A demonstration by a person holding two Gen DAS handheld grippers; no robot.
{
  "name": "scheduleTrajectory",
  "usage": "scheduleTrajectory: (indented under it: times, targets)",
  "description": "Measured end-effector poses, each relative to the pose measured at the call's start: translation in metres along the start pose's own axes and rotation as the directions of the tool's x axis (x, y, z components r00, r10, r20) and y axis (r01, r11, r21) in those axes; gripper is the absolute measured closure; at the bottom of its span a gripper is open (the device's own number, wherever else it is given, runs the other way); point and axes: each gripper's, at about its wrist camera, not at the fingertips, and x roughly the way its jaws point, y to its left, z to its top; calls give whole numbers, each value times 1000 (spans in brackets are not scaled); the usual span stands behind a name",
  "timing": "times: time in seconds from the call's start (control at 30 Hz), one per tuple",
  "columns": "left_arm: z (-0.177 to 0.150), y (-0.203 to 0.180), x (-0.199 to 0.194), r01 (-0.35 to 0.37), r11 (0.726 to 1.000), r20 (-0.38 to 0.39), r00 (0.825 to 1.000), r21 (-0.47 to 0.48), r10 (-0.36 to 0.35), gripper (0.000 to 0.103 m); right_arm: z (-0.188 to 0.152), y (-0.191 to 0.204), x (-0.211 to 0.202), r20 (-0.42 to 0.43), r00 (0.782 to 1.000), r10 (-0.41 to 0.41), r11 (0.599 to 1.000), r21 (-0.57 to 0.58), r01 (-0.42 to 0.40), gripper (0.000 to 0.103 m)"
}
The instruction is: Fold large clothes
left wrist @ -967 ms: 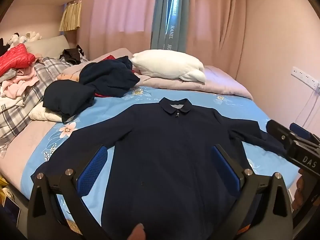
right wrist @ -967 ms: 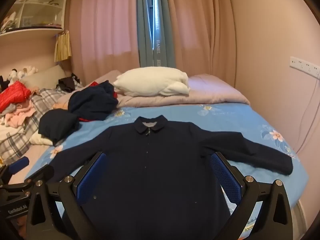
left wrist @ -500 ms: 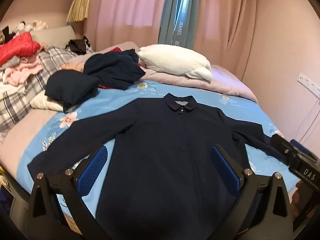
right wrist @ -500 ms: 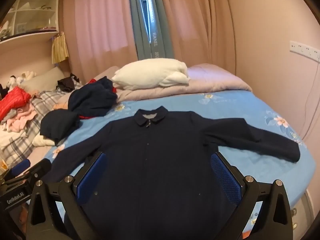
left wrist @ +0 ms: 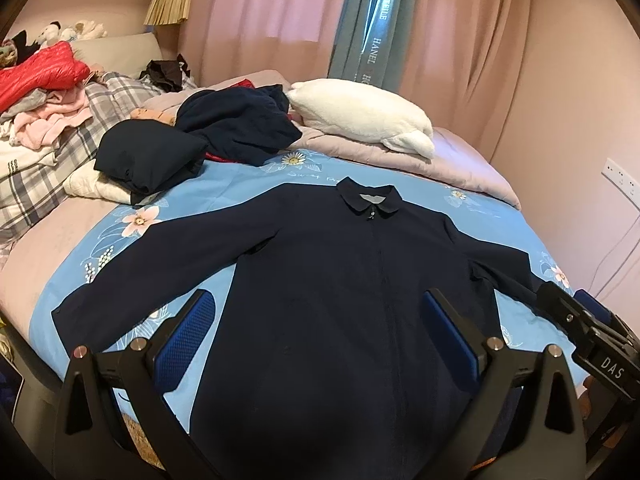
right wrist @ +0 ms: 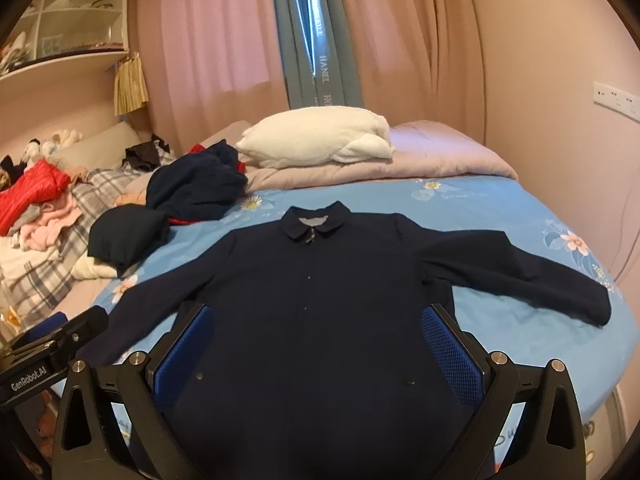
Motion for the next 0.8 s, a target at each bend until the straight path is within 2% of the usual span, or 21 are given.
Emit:
scheduleTrajectory:
  times: [0.2, 0.5, 0.67, 0.8]
  targets:
    - [-4, 1, 1, 36, 999, -24, 999, -5, -36, 1, -2, 9, 3, -17, 1000, 24, 1000, -14, -24, 1]
    - [-4, 9, 4, 28, 1000, -27, 999, -4, -28, 1, -3, 13, 2, -15, 1000, 20, 999, -40, -21, 1]
    - [-7, 15, 8, 51, 999, -24, 998, -11, -51, 1, -4, 17, 13, -42, 999, 19, 998, -55, -21, 1]
    - [-7, 19, 16, 55, 998, -50, 997, -20, -55, 1, -6, 22, 18, -59, 998, 32, 997, -67, -35, 1]
